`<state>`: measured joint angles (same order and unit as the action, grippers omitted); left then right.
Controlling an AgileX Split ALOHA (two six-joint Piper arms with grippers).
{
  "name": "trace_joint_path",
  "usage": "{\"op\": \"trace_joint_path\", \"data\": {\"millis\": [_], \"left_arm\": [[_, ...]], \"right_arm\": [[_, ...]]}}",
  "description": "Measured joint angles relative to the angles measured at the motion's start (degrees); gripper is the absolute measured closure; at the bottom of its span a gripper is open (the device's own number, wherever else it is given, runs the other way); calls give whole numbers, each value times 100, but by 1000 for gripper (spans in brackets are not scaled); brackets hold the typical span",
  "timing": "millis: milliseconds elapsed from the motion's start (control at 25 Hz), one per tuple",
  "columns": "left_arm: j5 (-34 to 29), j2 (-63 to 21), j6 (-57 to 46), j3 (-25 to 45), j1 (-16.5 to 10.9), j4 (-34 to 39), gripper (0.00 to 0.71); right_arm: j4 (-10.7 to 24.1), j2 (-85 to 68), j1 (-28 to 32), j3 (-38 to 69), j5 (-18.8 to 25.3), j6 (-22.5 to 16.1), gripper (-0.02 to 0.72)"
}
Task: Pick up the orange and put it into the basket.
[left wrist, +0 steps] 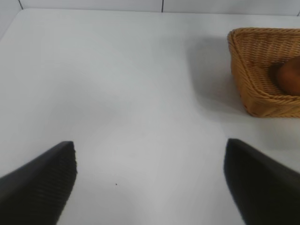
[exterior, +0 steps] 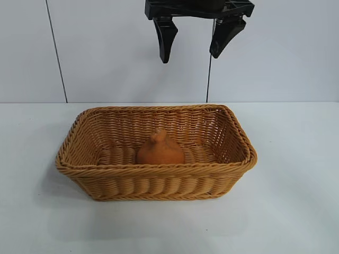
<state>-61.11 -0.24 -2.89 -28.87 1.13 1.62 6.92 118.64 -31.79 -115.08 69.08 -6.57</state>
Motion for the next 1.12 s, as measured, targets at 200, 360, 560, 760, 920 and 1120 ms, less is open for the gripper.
{"op": "trace_joint_path", "data": {"millis": [200,360,560,760,920,1120], "left_arm": [[0,0,0,0,0,0,98],[0,0,0,0,0,0,98],[0,0,0,0,0,0,98],[0,0,0,0,0,0,98],[0,0,0,0,0,0,98],[0,0,0,0,0,0,98]], "right_arm": [[39,0,613,0,18,43,63],[69,0,1436,0,25,150,63],[18,0,2411,0,25,170,63],[-259,0,2864,0,30,224,63],[-332,-38,2856,56,30,284,63],[-366,-465,2856,809,25,310,63]]}}
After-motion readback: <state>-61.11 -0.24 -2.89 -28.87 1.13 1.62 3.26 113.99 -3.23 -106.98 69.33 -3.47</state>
